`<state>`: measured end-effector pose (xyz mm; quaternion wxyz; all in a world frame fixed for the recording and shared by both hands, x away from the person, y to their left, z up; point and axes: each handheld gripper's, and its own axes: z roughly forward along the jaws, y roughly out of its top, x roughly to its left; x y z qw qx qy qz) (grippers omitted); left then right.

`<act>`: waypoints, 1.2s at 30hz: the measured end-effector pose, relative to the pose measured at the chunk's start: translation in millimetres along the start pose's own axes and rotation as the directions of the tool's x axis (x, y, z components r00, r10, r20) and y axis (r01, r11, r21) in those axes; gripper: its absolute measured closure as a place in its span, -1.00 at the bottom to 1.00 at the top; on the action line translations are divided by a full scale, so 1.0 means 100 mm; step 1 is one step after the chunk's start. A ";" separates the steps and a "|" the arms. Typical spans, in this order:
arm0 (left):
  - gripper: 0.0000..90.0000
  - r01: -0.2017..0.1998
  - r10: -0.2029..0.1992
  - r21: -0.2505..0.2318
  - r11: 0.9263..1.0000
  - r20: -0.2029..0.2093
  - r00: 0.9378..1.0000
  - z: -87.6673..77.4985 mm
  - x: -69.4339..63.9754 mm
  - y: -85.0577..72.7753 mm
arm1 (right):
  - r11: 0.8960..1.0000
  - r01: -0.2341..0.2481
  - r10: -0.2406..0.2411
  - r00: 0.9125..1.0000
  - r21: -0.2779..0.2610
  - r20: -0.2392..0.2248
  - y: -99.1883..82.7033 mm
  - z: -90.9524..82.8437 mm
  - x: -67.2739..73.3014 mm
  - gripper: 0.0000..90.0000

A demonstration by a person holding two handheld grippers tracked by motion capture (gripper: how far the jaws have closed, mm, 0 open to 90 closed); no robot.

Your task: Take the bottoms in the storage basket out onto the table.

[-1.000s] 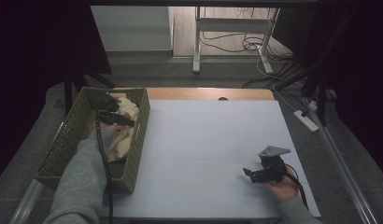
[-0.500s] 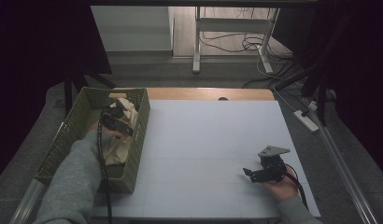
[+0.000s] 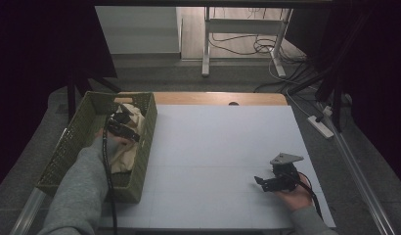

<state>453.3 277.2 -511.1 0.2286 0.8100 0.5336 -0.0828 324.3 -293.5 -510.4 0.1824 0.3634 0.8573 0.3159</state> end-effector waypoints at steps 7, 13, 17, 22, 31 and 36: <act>0.32 0.005 -0.005 -0.018 1.000 0.030 1.000 -0.03 0.05 -0.02 | 1.000 0.004 -0.004 1.000 0.005 0.006 0.00 0.00 0.00 -0.78; 0.38 -0.012 0.012 -0.027 1.000 0.017 1.000 -0.09 0.02 -0.01 | 1.000 0.004 -0.005 1.000 0.005 0.008 0.00 0.00 0.00 -0.78; 0.41 -0.018 0.018 -0.041 0.999 0.013 1.000 -0.13 0.02 -0.01 | 1.000 0.003 -0.003 1.000 0.005 0.009 0.00 0.00 0.00 -0.78; 0.44 -0.013 0.014 -0.095 0.995 0.010 1.000 -0.23 0.02 -0.03 | 1.000 0.004 -0.004 1.000 0.005 0.011 0.00 0.00 0.00 -0.78; 0.47 -0.001 0.005 -0.185 0.983 0.020 1.000 -0.38 0.01 -0.06 | 1.000 0.004 -0.004 1.000 0.006 0.012 0.00 0.00 0.00 -0.78; 0.47 -0.003 0.008 -0.220 0.975 0.019 1.000 -0.45 -0.01 -0.08 | 1.000 0.005 -0.005 1.000 0.008 0.014 0.00 0.00 0.00 -0.78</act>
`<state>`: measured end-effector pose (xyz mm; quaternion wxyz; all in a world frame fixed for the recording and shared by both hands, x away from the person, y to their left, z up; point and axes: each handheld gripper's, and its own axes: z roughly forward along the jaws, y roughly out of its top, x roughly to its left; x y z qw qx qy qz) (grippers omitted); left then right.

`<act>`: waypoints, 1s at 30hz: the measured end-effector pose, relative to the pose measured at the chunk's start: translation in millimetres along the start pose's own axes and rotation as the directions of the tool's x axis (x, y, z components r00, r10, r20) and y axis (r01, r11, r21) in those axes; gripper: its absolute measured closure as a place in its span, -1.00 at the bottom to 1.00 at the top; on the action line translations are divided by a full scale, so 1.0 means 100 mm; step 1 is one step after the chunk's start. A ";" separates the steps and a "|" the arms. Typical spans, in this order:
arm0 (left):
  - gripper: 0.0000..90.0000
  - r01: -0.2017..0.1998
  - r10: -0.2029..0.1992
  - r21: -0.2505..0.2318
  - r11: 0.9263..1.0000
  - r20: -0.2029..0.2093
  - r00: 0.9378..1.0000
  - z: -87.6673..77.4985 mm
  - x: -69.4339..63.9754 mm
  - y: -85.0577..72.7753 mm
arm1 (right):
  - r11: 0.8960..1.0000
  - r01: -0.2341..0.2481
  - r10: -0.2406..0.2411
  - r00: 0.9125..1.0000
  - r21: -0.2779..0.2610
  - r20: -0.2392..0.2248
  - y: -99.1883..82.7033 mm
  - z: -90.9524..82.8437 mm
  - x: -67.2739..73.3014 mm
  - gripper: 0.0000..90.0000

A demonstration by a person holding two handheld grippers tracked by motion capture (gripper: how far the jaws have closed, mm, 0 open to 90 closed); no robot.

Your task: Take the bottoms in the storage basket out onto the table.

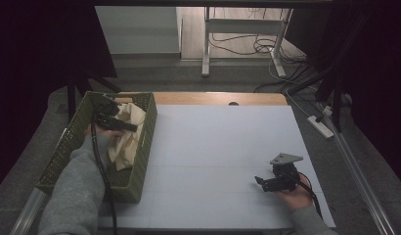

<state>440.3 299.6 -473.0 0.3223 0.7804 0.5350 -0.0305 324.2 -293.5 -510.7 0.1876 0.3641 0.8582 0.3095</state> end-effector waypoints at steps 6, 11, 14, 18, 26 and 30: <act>0.47 -0.001 0.001 -0.018 1.000 -0.001 1.000 -0.04 -0.02 0.00 | 1.000 -0.001 0.001 1.000 -0.002 0.000 0.00 0.00 0.00 -0.78; 0.48 -0.005 0.005 -0.039 0.999 0.004 1.000 -0.09 -0.03 -0.01 | 1.000 -0.001 0.001 1.000 -0.003 0.001 0.00 -0.01 0.00 -0.78; 0.48 -0.002 0.002 -0.065 0.998 0.006 1.000 -0.14 -0.04 -0.03 | 1.000 -0.001 0.001 1.000 -0.003 0.001 0.00 -0.01 0.00 -0.78; 0.48 0.000 0.000 -0.095 0.996 0.003 1.000 -0.20 -0.05 -0.04 | 1.000 0.000 0.000 1.000 -0.002 0.002 0.00 -0.01 0.00 -0.78; 0.48 -0.005 0.007 -0.154 0.988 0.011 1.000 -0.31 -0.09 -0.08 | 1.000 -0.002 0.002 1.000 0.000 0.003 0.00 0.00 0.00 -0.77; 0.48 -0.006 0.008 -0.181 0.983 0.009 1.000 -0.36 -0.11 -0.10 | 1.000 -0.002 0.002 1.000 0.001 0.005 0.00 -0.01 0.00 -0.77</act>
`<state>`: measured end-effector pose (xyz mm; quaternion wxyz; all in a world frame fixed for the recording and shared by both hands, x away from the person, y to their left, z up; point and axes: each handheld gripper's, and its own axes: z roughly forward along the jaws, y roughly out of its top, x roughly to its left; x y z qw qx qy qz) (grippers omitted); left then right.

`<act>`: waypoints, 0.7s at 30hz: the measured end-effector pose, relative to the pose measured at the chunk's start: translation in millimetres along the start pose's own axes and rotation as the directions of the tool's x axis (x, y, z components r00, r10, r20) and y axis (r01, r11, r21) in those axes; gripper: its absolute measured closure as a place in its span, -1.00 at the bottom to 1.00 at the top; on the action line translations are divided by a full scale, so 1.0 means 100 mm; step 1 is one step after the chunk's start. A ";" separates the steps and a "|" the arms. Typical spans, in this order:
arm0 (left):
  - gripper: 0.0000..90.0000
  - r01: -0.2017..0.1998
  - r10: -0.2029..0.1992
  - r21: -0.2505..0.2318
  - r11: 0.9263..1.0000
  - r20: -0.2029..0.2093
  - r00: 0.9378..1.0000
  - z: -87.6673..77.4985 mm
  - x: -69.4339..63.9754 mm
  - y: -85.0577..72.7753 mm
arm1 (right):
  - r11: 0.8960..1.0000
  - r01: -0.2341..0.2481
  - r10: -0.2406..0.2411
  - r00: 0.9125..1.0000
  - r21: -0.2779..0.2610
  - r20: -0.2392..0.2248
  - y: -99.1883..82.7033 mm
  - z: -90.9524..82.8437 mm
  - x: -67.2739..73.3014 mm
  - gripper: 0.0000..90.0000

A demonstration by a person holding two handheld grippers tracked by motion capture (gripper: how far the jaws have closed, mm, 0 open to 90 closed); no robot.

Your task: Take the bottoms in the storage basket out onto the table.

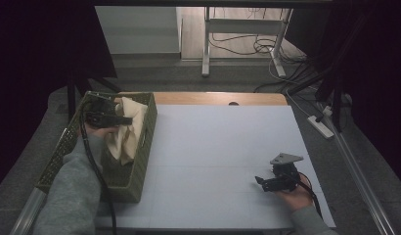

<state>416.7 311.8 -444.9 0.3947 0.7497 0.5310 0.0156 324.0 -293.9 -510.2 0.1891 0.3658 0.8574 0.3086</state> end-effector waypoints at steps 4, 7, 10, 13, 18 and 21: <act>0.48 0.004 -0.004 -0.035 0.999 0.004 1.000 -0.05 -0.01 -0.02 | 1.000 0.000 0.000 1.000 -0.001 0.000 0.00 0.00 0.00 -0.77; 0.48 0.007 -0.006 -0.065 0.998 0.006 1.000 -0.10 -0.04 -0.03 | 1.000 -0.003 0.003 1.000 -0.003 -0.002 0.00 0.00 0.00 -0.77; 0.48 -0.006 0.005 -0.084 0.996 -0.003 1.000 -0.13 -0.09 -0.04 | 1.000 0.000 0.000 1.000 -0.005 -0.004 0.00 0.00 0.00 -0.77; 0.48 -0.011 0.010 -0.107 0.994 -0.008 1.000 -0.17 -0.13 -0.06 | 1.000 0.001 -0.001 1.000 -0.003 -0.002 0.00 0.00 0.01 -0.77; 0.48 -0.027 0.025 -0.138 0.990 -0.016 1.000 -0.23 -0.20 -0.08 | 1.000 0.001 -0.001 1.000 -0.002 0.000 0.00 0.00 0.00 -0.77; 0.48 -0.038 0.034 -0.157 0.987 -0.028 0.999 -0.26 -0.26 -0.09 | 1.000 0.002 -0.002 1.000 0.002 0.003 0.00 0.00 0.00 -0.77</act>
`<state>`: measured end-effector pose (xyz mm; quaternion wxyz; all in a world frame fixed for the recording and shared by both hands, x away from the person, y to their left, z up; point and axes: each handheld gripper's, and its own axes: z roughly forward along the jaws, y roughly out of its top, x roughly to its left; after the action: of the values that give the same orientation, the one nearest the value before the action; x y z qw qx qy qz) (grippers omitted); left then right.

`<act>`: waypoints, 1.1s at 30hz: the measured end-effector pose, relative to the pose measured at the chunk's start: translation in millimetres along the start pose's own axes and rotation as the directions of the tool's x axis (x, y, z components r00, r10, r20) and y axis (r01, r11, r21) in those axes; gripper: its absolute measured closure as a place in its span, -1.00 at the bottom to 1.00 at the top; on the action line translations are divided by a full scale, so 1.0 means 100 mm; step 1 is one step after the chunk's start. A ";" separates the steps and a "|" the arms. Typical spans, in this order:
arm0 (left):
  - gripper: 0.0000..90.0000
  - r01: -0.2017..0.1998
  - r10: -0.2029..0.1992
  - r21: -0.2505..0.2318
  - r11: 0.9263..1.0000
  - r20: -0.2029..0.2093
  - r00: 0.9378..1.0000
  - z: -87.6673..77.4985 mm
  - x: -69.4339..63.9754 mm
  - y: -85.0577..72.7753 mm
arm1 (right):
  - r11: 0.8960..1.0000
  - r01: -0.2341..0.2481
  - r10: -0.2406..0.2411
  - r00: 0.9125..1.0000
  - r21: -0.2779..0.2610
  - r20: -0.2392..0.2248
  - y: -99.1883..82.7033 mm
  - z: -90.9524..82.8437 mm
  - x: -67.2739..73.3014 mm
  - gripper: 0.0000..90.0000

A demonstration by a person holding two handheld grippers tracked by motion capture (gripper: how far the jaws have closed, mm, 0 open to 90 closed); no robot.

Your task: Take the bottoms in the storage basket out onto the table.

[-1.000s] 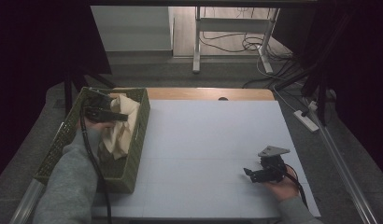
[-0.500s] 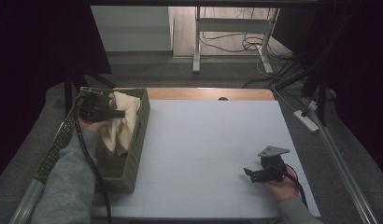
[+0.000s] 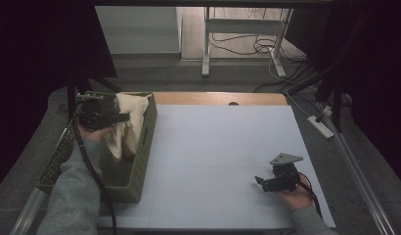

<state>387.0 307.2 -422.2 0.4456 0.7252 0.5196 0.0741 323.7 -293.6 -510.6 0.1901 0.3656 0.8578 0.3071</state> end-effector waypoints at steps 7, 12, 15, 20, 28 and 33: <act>0.48 -0.007 0.007 -0.063 0.998 -0.006 1.000 -0.11 -0.06 -0.04 | 1.000 -0.003 0.003 1.000 -0.002 0.002 0.00 0.00 0.00 -0.77; 0.48 -0.007 0.007 -0.095 0.995 0.004 1.000 -0.18 -0.07 -0.04 | 1.000 -0.001 0.001 1.000 -0.006 0.006 0.00 -0.01 0.00 -0.77; 0.48 -0.006 0.008 -0.111 0.994 0.012 1.000 -0.19 -0.08 -0.05 | 1.000 -0.004 0.004 1.000 -0.020 0.009 0.01 -0.03 -0.01 -0.77; 0.48 -0.011 0.014 -0.130 0.991 0.018 1.000 -0.20 -0.11 -0.04 | 0.998 -0.013 0.013 1.000 -0.057 0.007 0.01 -0.07 -0.02 -0.74; 0.48 -0.011 0.016 -0.168 0.986 0.028 0.999 -0.27 -0.14 -0.04 | 0.997 -0.019 0.019 1.000 -0.069 -0.004 0.01 -0.09 -0.02 -0.74; 0.48 -0.010 0.017 -0.208 0.978 0.031 0.999 -0.36 -0.16 -0.03 | 0.998 -0.017 0.017 1.000 -0.066 -0.004 0.01 -0.09 -0.02 -0.74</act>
<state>356.8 314.7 -397.4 0.5271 0.6793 0.4966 0.1190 320.5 -297.4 -503.1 0.1977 0.3660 0.8444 0.3375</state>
